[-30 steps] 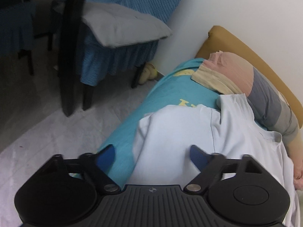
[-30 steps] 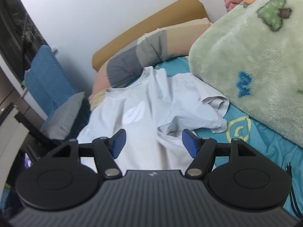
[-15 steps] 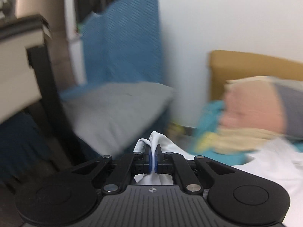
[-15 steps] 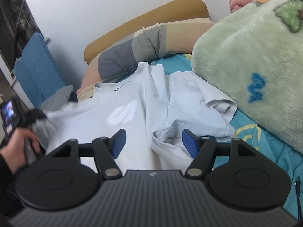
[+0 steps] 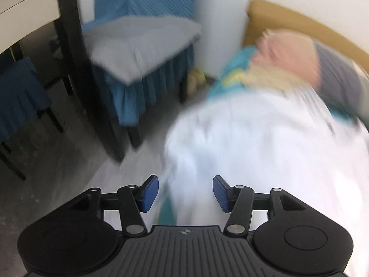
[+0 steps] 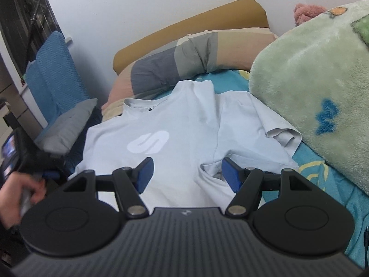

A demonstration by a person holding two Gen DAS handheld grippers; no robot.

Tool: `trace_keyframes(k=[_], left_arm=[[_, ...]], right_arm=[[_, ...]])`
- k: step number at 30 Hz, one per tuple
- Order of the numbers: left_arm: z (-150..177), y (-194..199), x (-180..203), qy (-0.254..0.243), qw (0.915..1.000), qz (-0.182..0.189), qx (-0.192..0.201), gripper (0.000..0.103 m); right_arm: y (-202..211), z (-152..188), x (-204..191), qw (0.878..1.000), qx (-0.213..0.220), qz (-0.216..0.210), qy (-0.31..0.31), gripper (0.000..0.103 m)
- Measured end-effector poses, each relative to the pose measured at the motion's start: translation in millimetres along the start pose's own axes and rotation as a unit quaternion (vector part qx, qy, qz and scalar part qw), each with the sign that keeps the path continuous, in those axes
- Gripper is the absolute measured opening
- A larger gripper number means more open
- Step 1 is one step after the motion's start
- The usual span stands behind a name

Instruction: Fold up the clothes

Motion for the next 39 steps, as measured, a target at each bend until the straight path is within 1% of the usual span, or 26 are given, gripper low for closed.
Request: trace_keyframes(k=[2, 5, 7, 9, 12, 14, 17, 19, 21, 22, 24, 25, 26, 28, 30, 32, 33, 37, 39], left_arm=[[45, 35, 2, -0.005, 0.9991, 0.020, -0.038, 0.055], [109, 84, 5, -0.014, 0.9951, 0.039, -0.089, 0.054], [147, 111, 12, -0.029, 0.9914, 0.056, -0.114, 0.052], [178, 135, 24, -0.049, 0.9878, 0.072, -0.129, 0.049], [212, 160, 44, -0.093, 0.9829, 0.078, -0.138, 0.046], [228, 171, 59, -0.126, 0.9792, 0.076, -0.140, 0.046], [245, 169, 79, -0.167, 0.9734, 0.051, -0.148, 0.046], [255, 164, 86, -0.184, 0.9695, 0.031, -0.159, 0.046], [264, 158, 90, -0.199, 0.9647, 0.021, -0.172, 0.046], [268, 156, 91, -0.204, 0.9627, 0.017, -0.177, 0.044], [269, 155, 90, -0.208, 0.9611, 0.012, -0.182, 0.021], [268, 157, 88, -0.207, 0.9613, 0.013, -0.182, 0.014], [266, 161, 86, -0.206, 0.9612, 0.016, -0.183, 0.003], [260, 171, 80, -0.208, 0.9602, 0.025, -0.184, 0.003], [252, 184, 69, -0.205, 0.9603, 0.023, -0.188, 0.003], [240, 196, 51, -0.183, 0.9629, 0.016, -0.198, 0.003], [235, 200, 40, -0.170, 0.9638, 0.007, -0.205, 0.003], [217, 210, -4, -0.133, 0.9635, -0.056, -0.226, 0.003], [214, 214, -19, -0.101, 0.9638, -0.071, -0.237, 0.003]], right_arm=[[7, 0, 0, 1.000, 0.004, -0.004, 0.000, 0.068], [20, 2, 0, 1.000, 0.015, -0.002, 0.013, 0.068], [29, 5, 1, 1.000, 0.019, 0.003, 0.020, 0.068], [38, 7, 4, 1.000, 0.017, 0.005, 0.019, 0.068], [53, 12, 7, 1.000, 0.015, 0.016, 0.022, 0.068], [61, 15, 9, 0.999, 0.018, 0.025, 0.030, 0.068], [72, 18, 12, 0.998, 0.019, 0.036, 0.040, 0.068], [77, 19, 15, 0.998, 0.017, 0.040, 0.042, 0.068], [83, 21, 18, 0.998, 0.015, 0.042, 0.040, 0.068], [86, 21, 20, 0.998, 0.015, 0.043, 0.038, 0.068], [92, 23, 23, 0.998, 0.016, 0.044, 0.035, 0.068], [95, 23, 24, 0.998, 0.017, 0.044, 0.033, 0.068], [98, 23, 25, 0.998, 0.018, 0.043, 0.032, 0.068], [101, 22, 26, 0.999, 0.020, 0.040, 0.029, 0.068], [104, 22, 26, 0.999, 0.022, 0.037, 0.028, 0.068], [105, 21, 26, 0.999, 0.023, 0.034, 0.027, 0.068], [105, 21, 26, 0.999, 0.023, 0.032, 0.027, 0.068], [105, 21, 27, 0.999, 0.020, 0.027, 0.022, 0.068], [106, 21, 26, 0.999, 0.020, 0.025, 0.023, 0.068]])
Point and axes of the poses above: each gripper's, at about its wrist camera, not at the fingertips, and y roughly against the way its jaws point, x to its right, z to its underside, the point moved 3 cm from there along -y, roughly the way its jaws point, and after that the axes turned 5 degrees about z, right-handed, at the moved point
